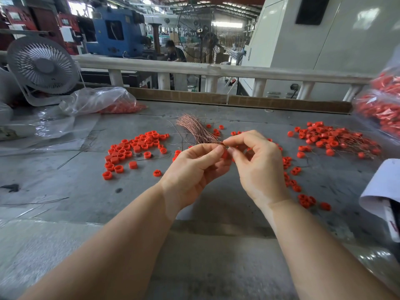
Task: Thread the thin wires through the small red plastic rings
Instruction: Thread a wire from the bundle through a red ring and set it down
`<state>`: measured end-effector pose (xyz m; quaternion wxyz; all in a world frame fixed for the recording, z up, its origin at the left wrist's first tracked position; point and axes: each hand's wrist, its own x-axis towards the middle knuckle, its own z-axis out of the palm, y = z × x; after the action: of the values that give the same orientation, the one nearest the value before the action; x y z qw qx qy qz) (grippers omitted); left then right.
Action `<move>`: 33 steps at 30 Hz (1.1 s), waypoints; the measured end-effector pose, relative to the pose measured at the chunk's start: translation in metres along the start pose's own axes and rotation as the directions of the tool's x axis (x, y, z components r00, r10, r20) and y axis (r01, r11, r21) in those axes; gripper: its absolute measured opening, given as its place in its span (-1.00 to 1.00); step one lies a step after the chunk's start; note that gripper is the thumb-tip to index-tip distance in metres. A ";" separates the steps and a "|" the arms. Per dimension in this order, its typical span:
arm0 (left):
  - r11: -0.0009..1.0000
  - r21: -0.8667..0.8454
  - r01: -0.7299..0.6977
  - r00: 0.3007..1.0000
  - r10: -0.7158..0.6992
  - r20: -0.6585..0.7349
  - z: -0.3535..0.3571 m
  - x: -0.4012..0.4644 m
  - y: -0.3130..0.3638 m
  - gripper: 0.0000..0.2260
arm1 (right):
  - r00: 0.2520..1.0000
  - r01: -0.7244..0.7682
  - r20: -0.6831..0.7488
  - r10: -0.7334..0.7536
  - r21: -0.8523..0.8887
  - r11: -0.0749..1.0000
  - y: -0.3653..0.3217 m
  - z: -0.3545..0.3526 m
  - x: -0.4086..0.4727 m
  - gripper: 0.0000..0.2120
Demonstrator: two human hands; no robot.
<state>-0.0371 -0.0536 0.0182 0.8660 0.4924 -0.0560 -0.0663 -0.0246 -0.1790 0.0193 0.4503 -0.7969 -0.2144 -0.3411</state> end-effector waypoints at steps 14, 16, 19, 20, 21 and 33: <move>0.988 0.087 -0.127 0.984 0.136 -0.112 0.001 0.002 -0.001 -0.87 | 0.998 -0.058 -0.015 0.058 -0.004 0.998 -0.003 0.000 0.000 -0.86; 0.975 0.149 -0.166 0.976 0.184 -0.115 0.000 0.002 -0.001 -0.87 | 0.996 -0.089 -0.023 0.089 -0.001 0.996 -0.001 0.000 0.000 -0.85; 0.938 0.270 -0.218 0.962 0.253 -0.102 0.000 0.001 -0.002 -0.87 | 0.993 -0.111 -0.036 0.111 -0.001 0.994 0.000 -0.001 0.000 -0.84; 0.924 0.306 -0.230 0.958 0.271 -0.096 0.001 0.001 -0.002 -0.86 | 0.993 -0.115 -0.037 0.114 -0.003 0.993 -0.001 -0.001 0.000 -0.85; 0.911 0.334 -0.240 0.954 0.285 -0.091 0.001 0.001 -0.003 -0.86 | 0.992 -0.117 -0.036 0.117 -0.003 0.993 -0.001 -0.001 0.000 -0.85; 0.842 0.419 -0.339 0.937 0.343 0.069 0.007 -0.004 -0.005 -0.88 | 0.824 -0.539 0.402 0.398 0.341 0.771 -0.006 -0.002 0.000 -0.69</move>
<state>-0.0427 -0.0608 0.0175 0.7362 0.6512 -0.1518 0.1046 -0.0288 -0.1776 0.0231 0.6506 -0.7449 -0.1448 -0.0306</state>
